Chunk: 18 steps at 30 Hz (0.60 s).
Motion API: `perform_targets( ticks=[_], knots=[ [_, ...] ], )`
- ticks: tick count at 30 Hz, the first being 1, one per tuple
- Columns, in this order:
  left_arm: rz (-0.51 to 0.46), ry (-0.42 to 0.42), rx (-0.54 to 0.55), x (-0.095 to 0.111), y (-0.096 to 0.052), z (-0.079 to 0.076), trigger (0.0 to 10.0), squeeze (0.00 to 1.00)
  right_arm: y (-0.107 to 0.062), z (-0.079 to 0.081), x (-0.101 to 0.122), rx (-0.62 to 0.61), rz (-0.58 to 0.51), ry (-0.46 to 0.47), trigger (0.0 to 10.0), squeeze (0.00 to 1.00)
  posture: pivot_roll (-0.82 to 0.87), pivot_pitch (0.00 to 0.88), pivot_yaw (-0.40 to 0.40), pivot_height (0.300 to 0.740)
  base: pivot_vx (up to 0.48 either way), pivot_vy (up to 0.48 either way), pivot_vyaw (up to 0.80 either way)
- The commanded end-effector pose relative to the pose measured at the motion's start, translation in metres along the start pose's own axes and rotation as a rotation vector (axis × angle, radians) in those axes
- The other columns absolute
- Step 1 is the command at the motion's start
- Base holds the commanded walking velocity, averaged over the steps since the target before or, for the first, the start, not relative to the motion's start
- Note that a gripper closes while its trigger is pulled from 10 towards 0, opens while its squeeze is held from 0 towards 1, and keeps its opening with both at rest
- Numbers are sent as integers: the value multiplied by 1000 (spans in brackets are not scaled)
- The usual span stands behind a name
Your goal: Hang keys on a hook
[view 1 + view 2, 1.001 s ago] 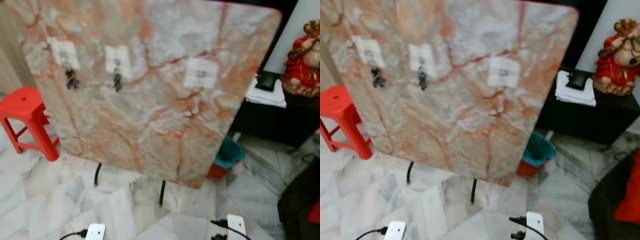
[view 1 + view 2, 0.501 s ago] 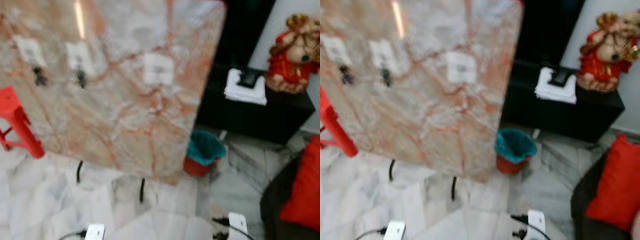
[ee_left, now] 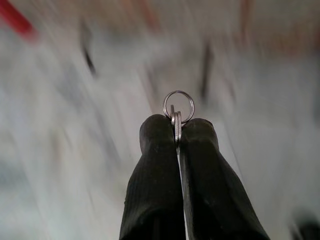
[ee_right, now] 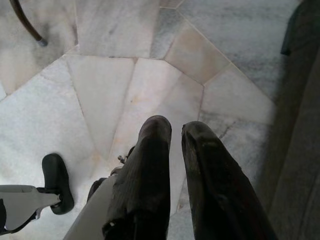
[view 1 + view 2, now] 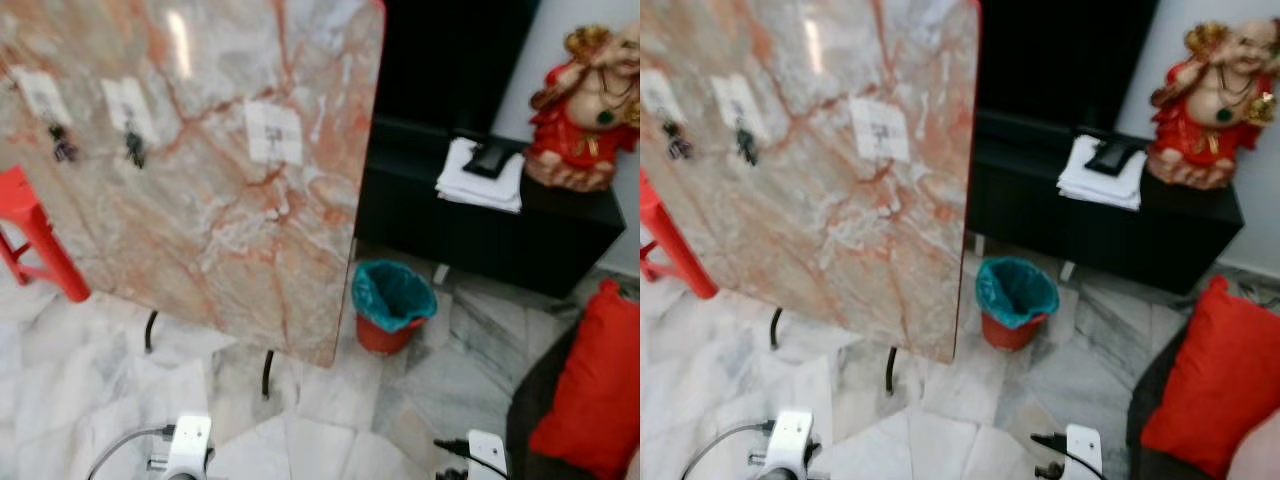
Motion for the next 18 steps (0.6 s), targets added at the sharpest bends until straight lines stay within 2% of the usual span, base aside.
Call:
perform_targets(
  ticks=[1,3,4,5,6,10,11,14,18],
  knots=[
    [-91,21,-7,19,4,-4,10000,0,0,-1,2,-3,-7,9,10000,0,-44,0,-72,740,0,0,0],
    [-257,37,-21,55,4,-13,10000,0,0,-1,1,-3,-7,9,10000,0,-47,0,-72,740,0,0,0],
    [-313,53,-31,66,2,-19,10000,0,0,-1,1,-4,-8,10,10000,0,-47,0,-72,740,0,0,0],
    [-313,53,-31,66,2,-19,10000,0,0,-1,1,-4,-8,10,10000,0,-47,0,-72,740,0,0,0],
    [-394,76,-49,81,-3,-29,10000,0,0,-2,1,-5,-9,10,10000,0,-47,0,-73,740,0,0,0],
    [-542,83,-93,104,-15,-45,10000,0,-1,-4,1,-10,-18,17,10000,0,-41,0,-77,740,0,0,0],
    [-542,83,-93,104,-15,-45,10000,0,-1,-4,1,-10,-18,17,10000,0,-41,0,-77,740,0,0,0],
    [-632,63,-139,117,-24,-55,10000,0,-1,-5,1,-17,-27,11,10000,0,-41,0,-81,740,0,0,0],
    [-679,16,-151,132,-26,-56,10000,0,-1,-6,4,-21,-40,19,10000,0,-44,0,-81,740,0,0,0]
  ],
)
Point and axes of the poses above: a point about 5 cm out from each wrist's last joint towards the gripper, its own y axis pointing out of the wrist towards the gripper, its own x axis along the axis of the wrist's last joint, z = x × y, the point moved 3 cm from there along y, pointing out of the wrist towards the gripper, and after that the axes turned 12 degrees about -y, right-handed, at the moved point
